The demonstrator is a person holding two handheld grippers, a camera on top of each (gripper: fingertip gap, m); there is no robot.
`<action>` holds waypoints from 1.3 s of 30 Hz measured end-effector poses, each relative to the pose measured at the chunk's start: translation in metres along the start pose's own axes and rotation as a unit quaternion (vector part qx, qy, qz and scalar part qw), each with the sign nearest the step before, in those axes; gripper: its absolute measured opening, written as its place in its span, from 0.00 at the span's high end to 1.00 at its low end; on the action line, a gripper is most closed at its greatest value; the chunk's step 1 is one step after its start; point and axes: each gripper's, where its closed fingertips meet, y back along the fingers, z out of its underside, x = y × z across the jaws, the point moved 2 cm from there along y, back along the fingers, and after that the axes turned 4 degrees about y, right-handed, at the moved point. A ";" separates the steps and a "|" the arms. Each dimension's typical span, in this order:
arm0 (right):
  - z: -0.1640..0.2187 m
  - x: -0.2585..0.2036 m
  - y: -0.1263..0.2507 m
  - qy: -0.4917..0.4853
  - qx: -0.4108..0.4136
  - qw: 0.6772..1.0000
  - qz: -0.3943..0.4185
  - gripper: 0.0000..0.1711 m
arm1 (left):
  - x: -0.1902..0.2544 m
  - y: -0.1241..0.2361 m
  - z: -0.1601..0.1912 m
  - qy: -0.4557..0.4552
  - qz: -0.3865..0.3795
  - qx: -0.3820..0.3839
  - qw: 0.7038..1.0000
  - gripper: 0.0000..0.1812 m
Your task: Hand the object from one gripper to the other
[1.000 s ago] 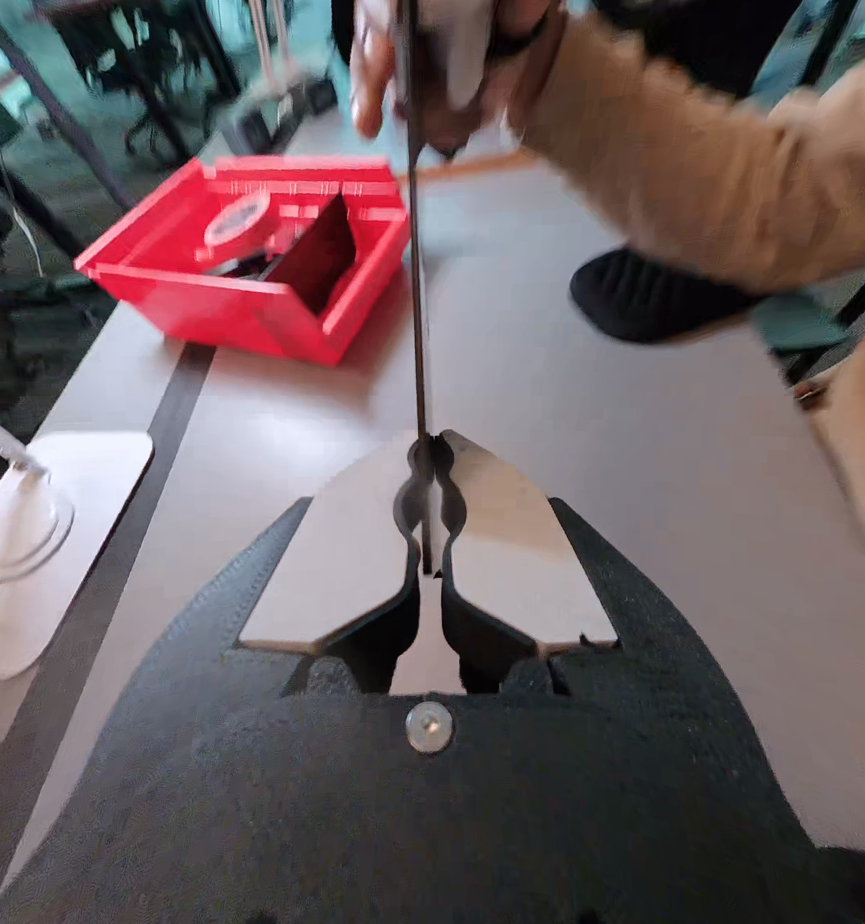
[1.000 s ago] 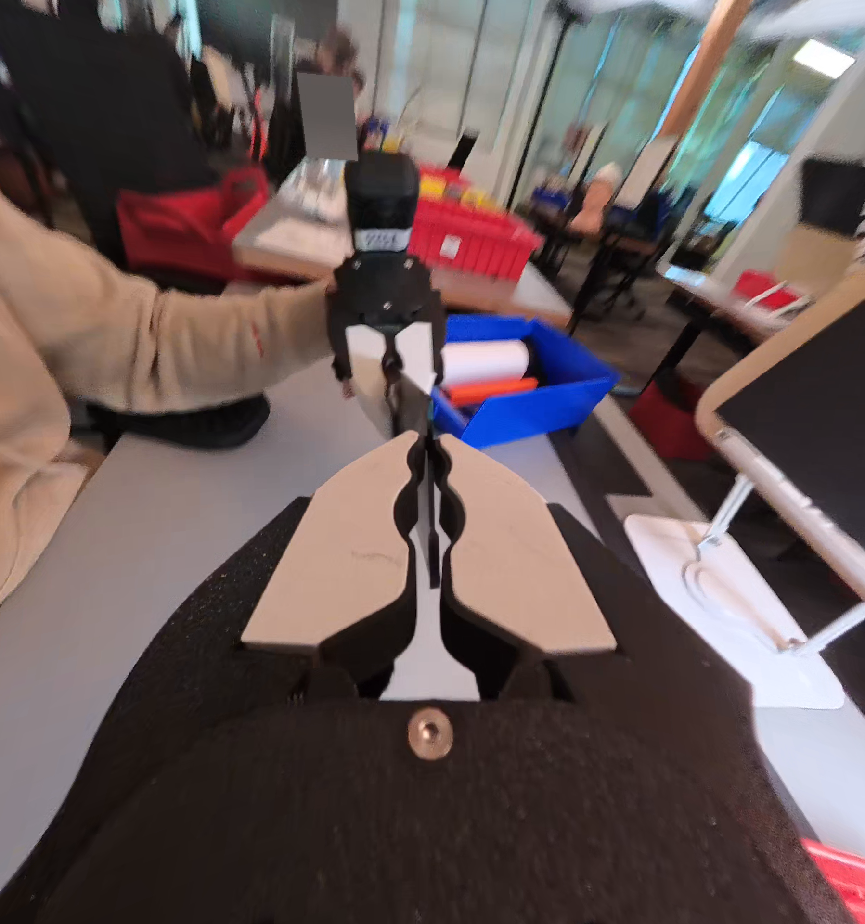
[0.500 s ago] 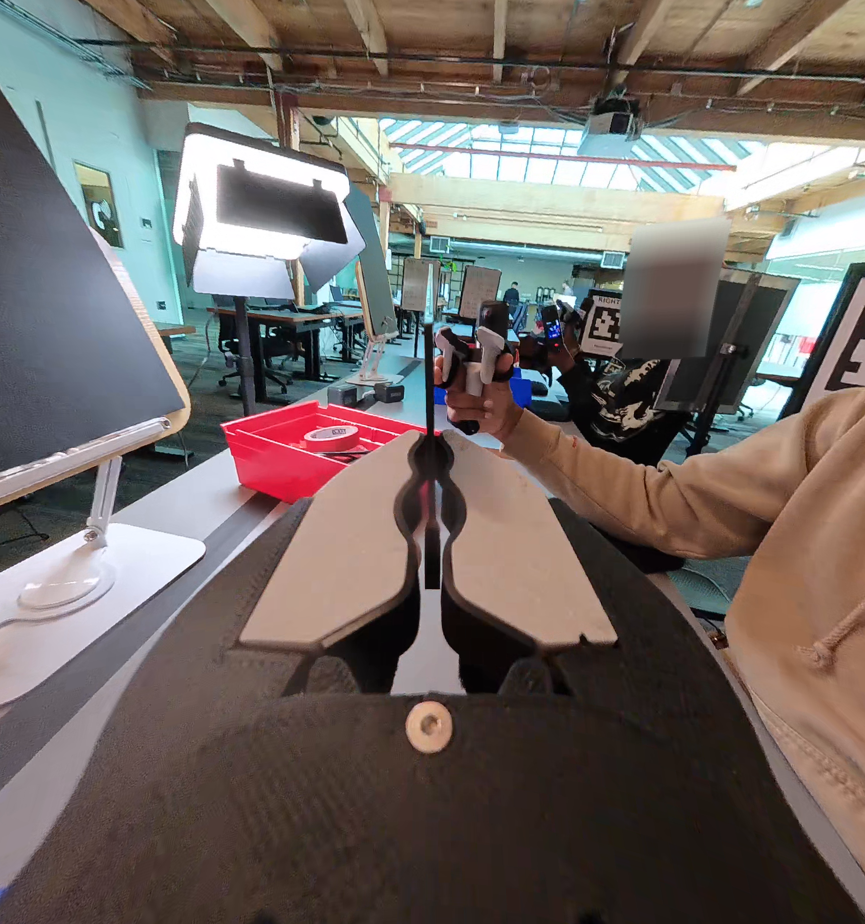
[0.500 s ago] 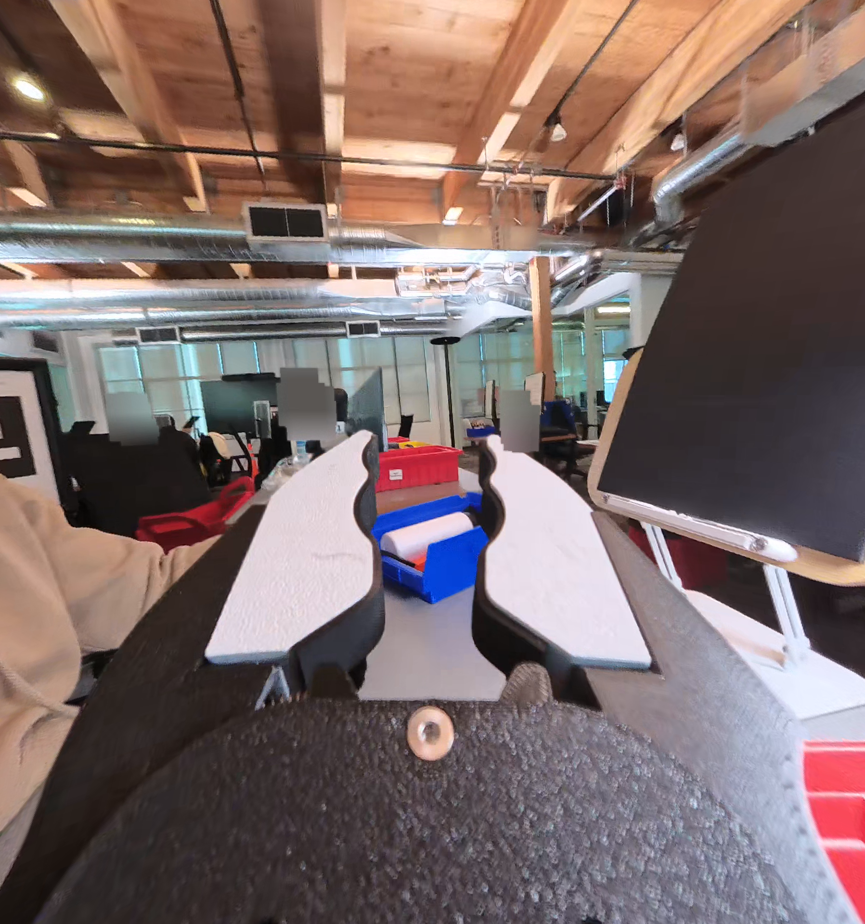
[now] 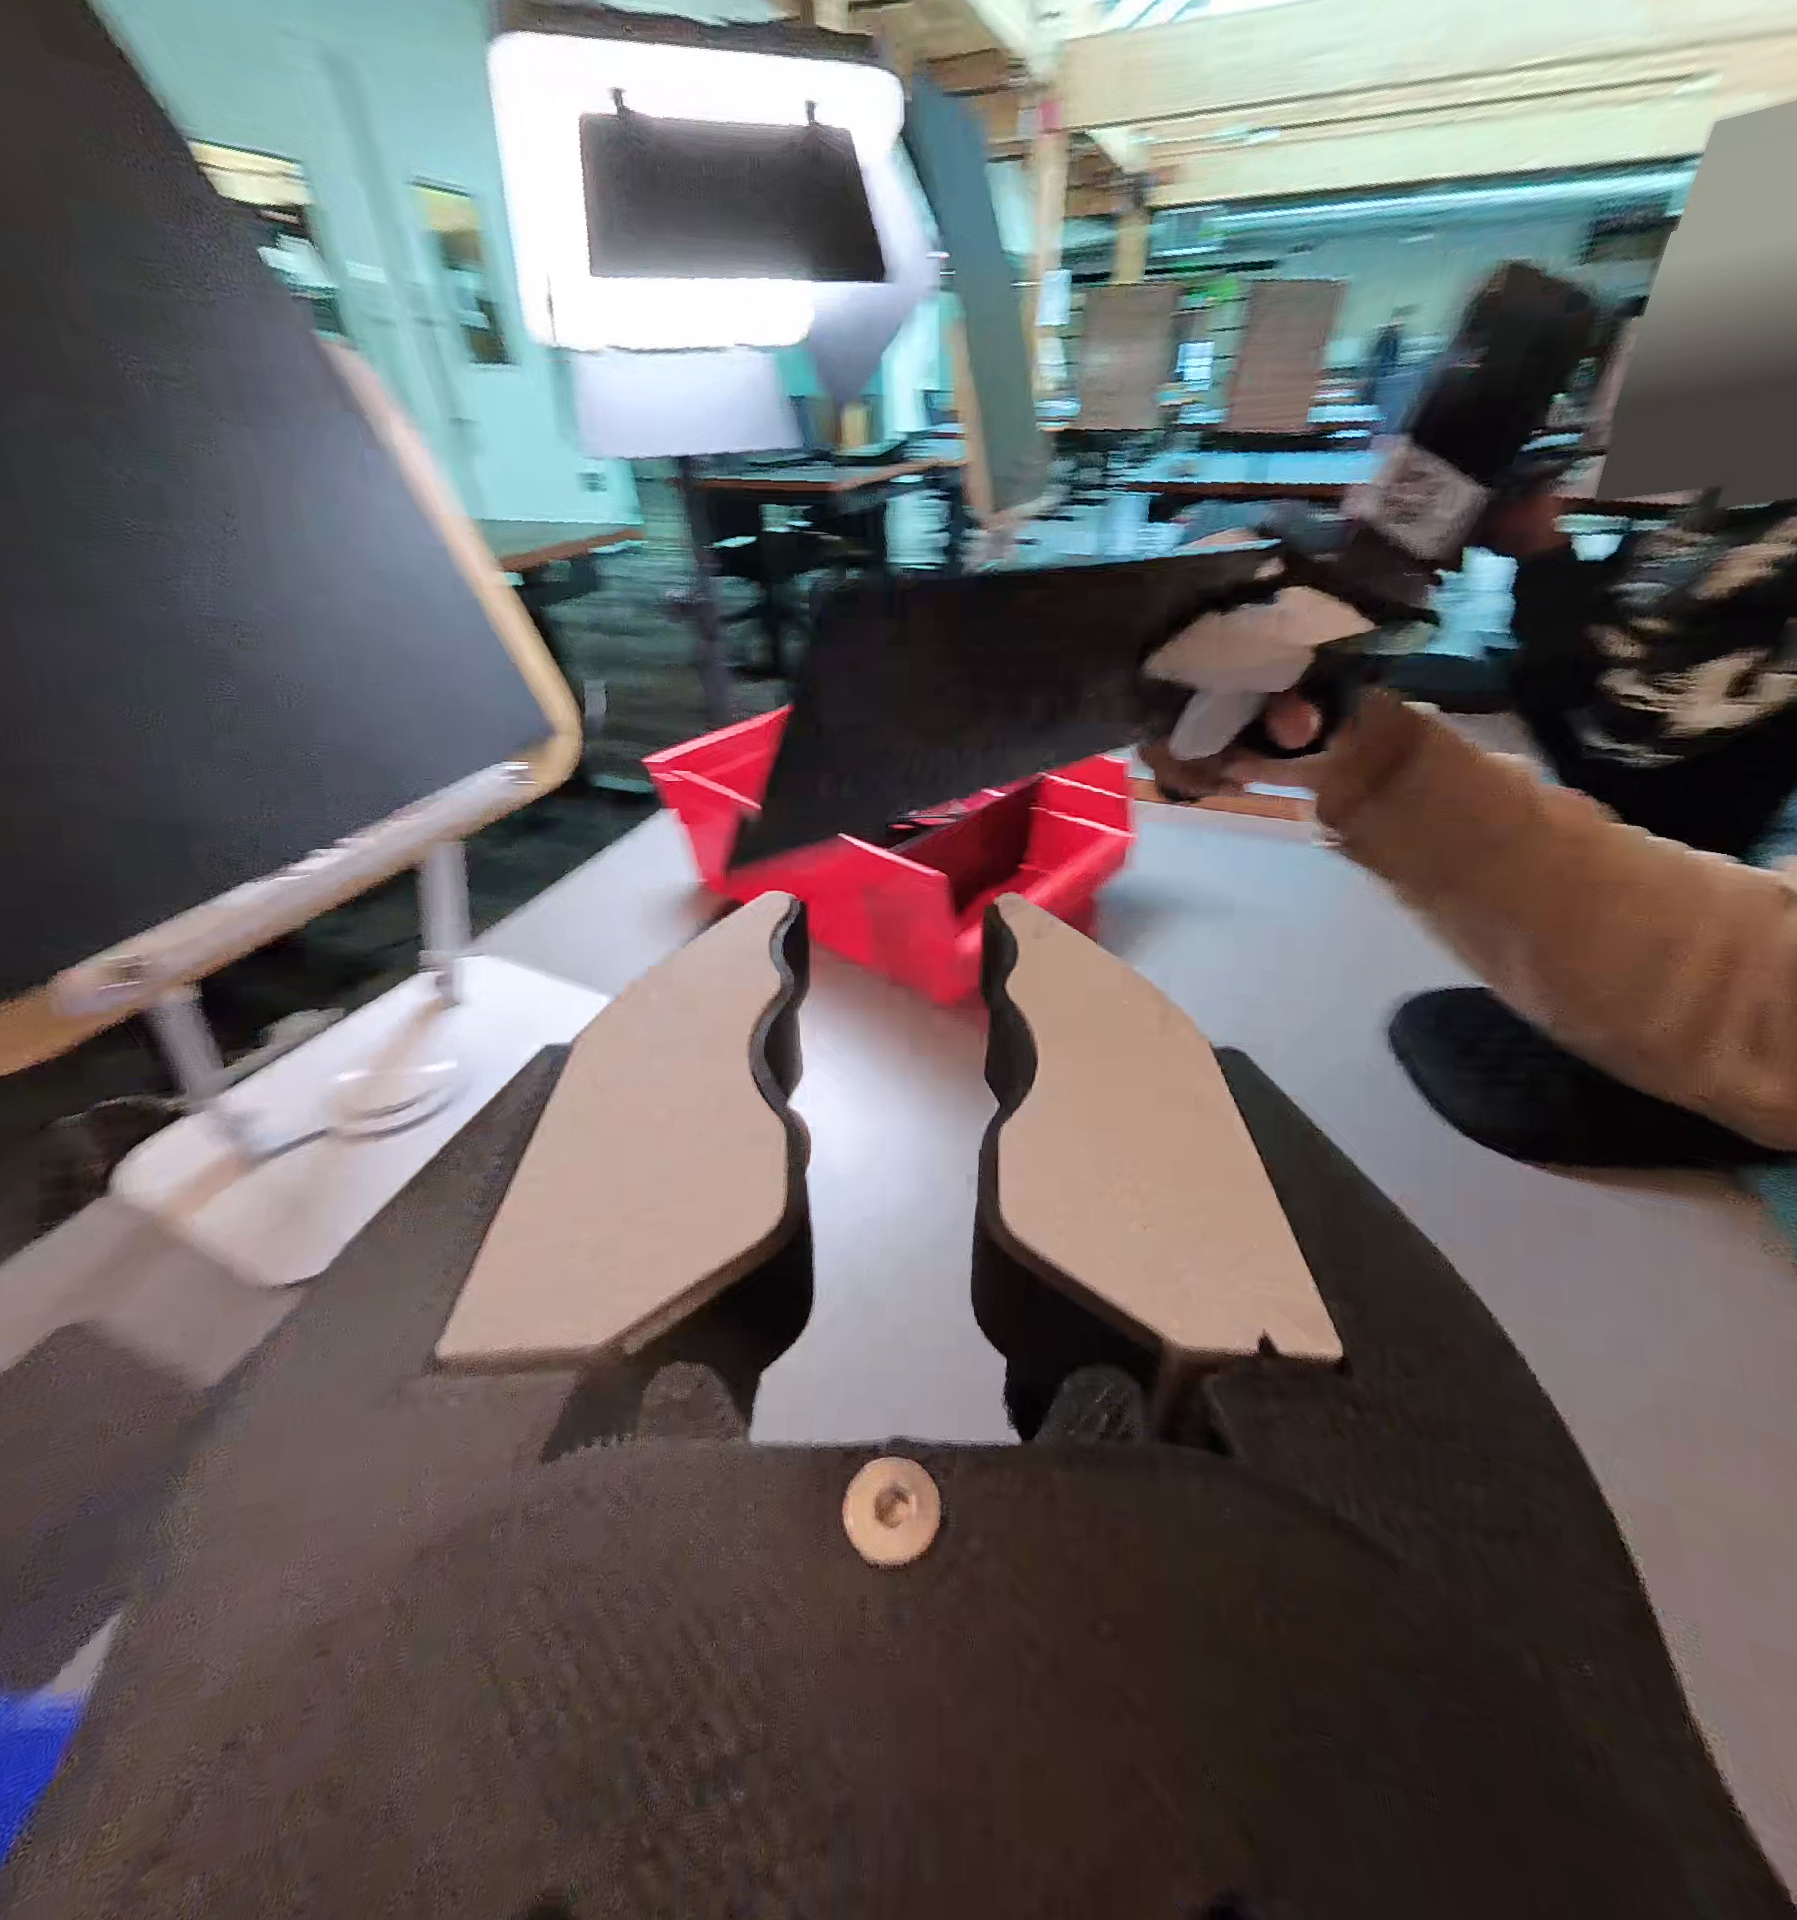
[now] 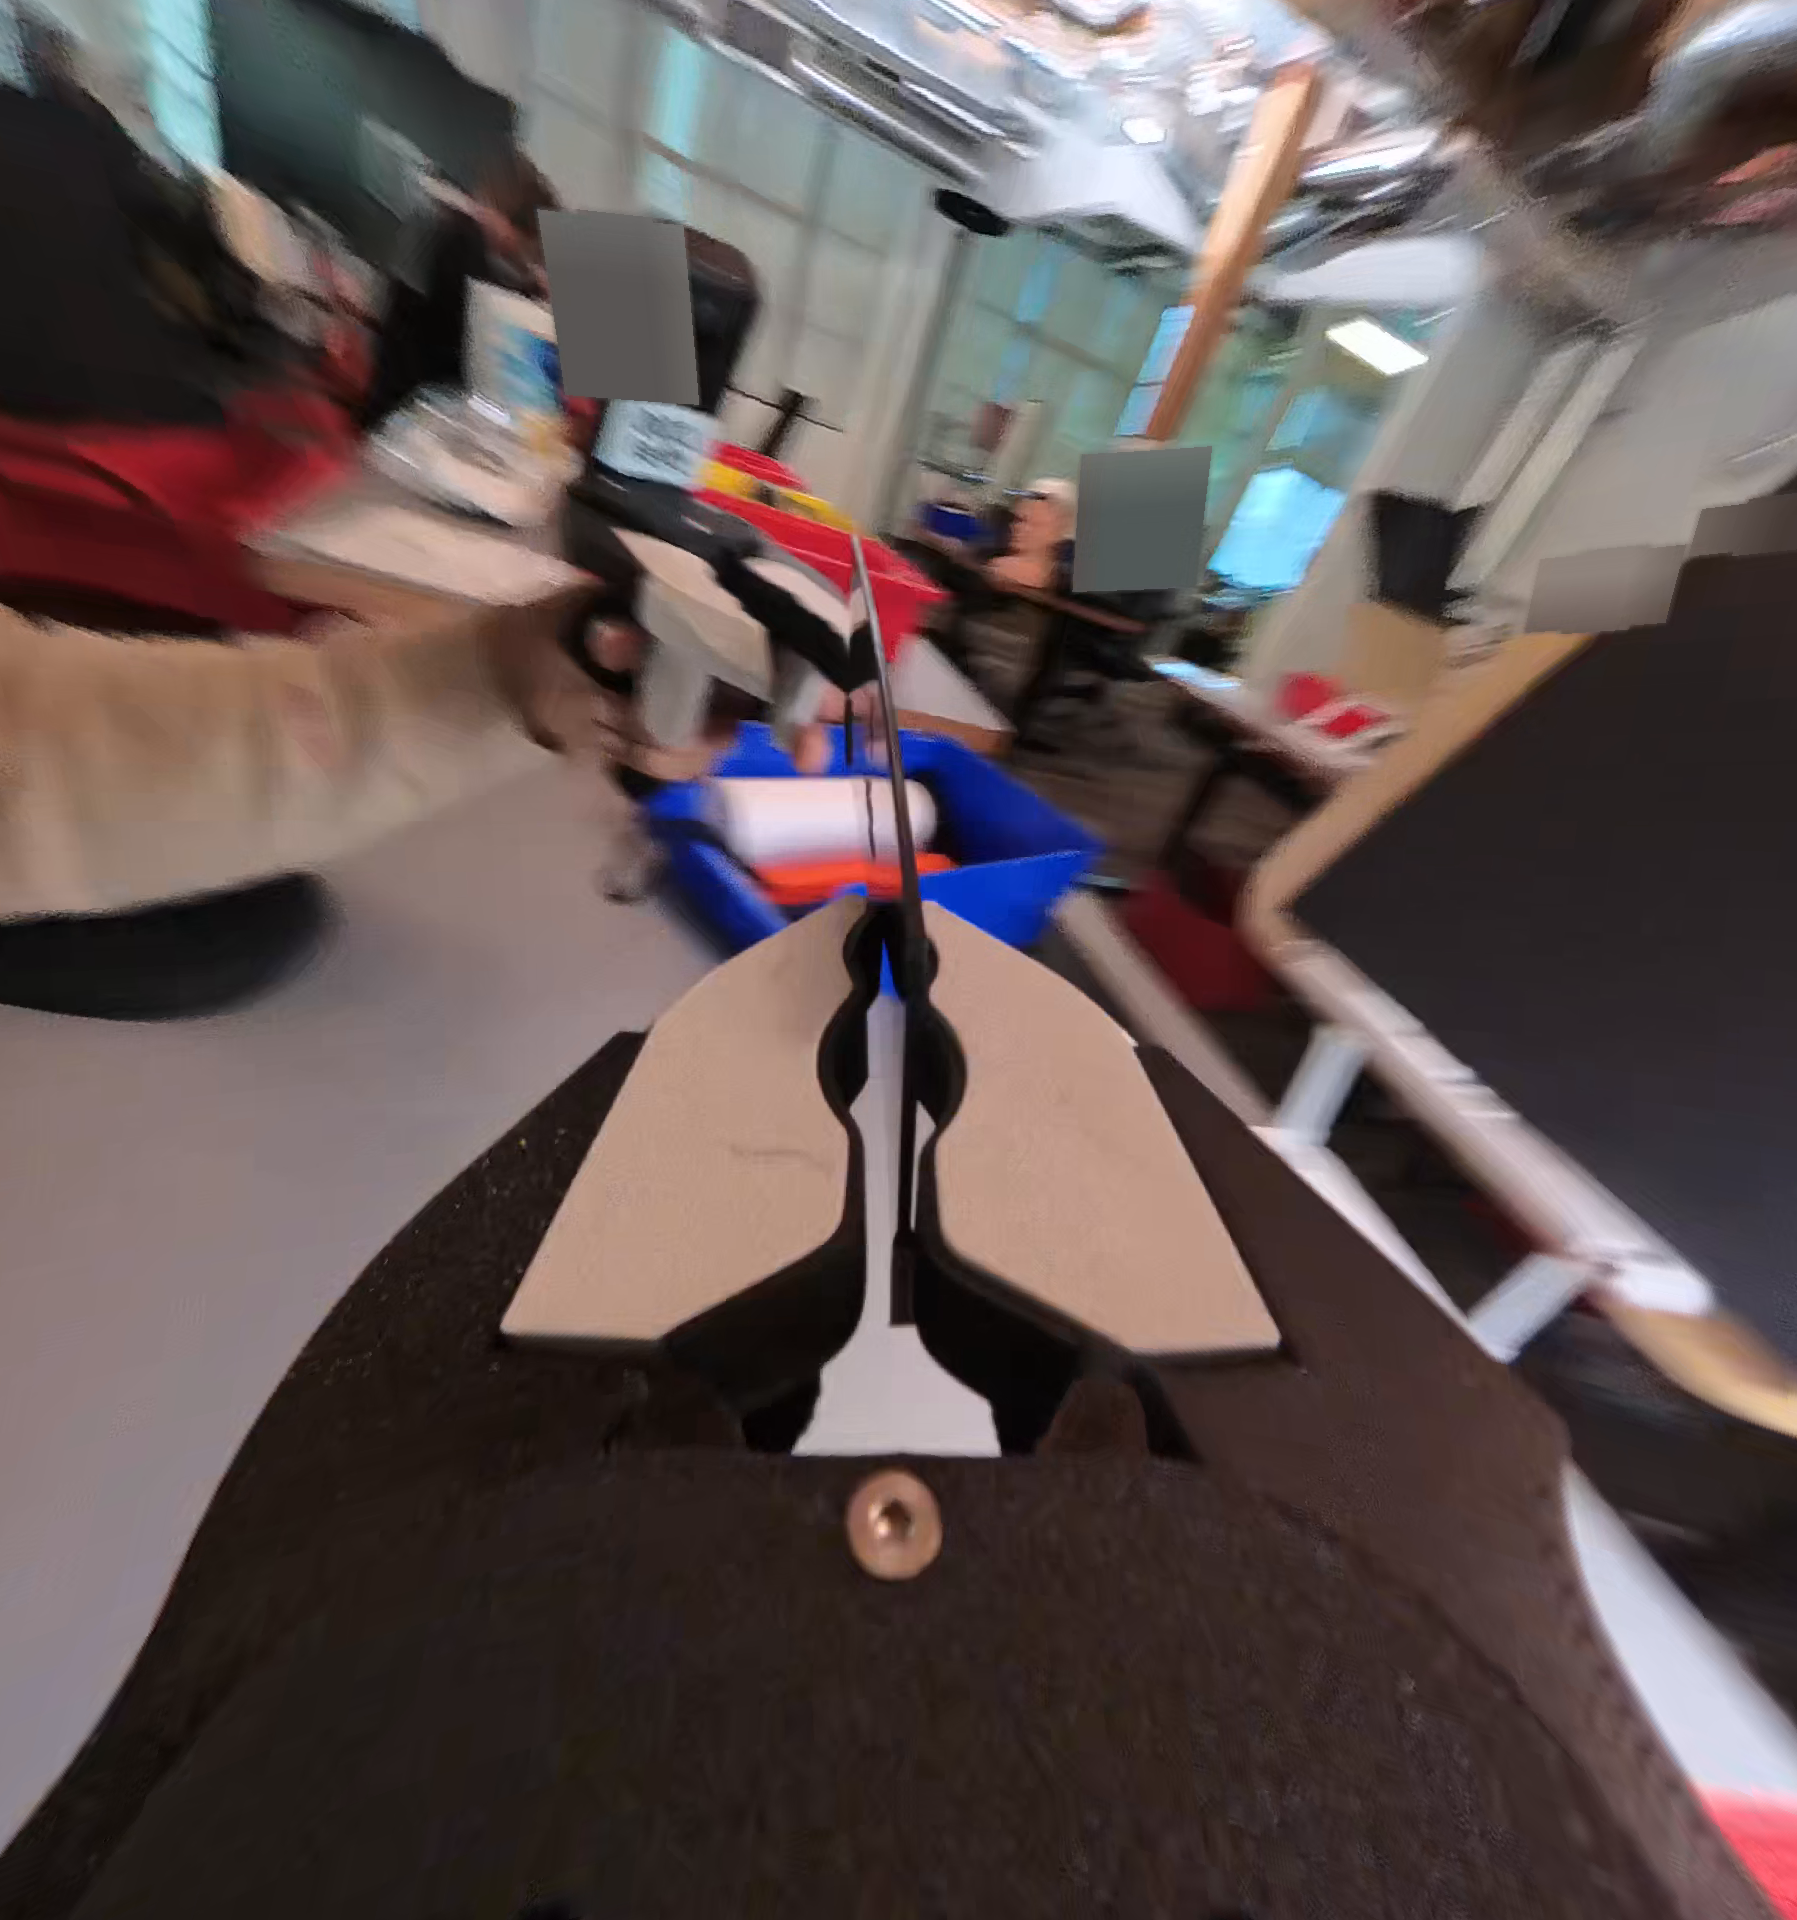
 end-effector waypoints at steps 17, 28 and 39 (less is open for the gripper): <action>-0.078 -0.027 -0.010 0.307 0.140 0.907 0.251 0.99 | 0.046 -0.048 -0.024 0.420 0.280 0.222 0.834 0.55; -0.090 -0.101 -0.047 0.415 0.157 0.879 0.172 0.99 | 0.086 -0.030 -0.064 0.429 0.369 0.261 0.782 0.45; -0.005 -0.005 -0.028 0.310 -0.048 0.934 0.171 0.71 | -0.015 0.009 -0.038 0.119 -0.009 0.161 0.980 0.47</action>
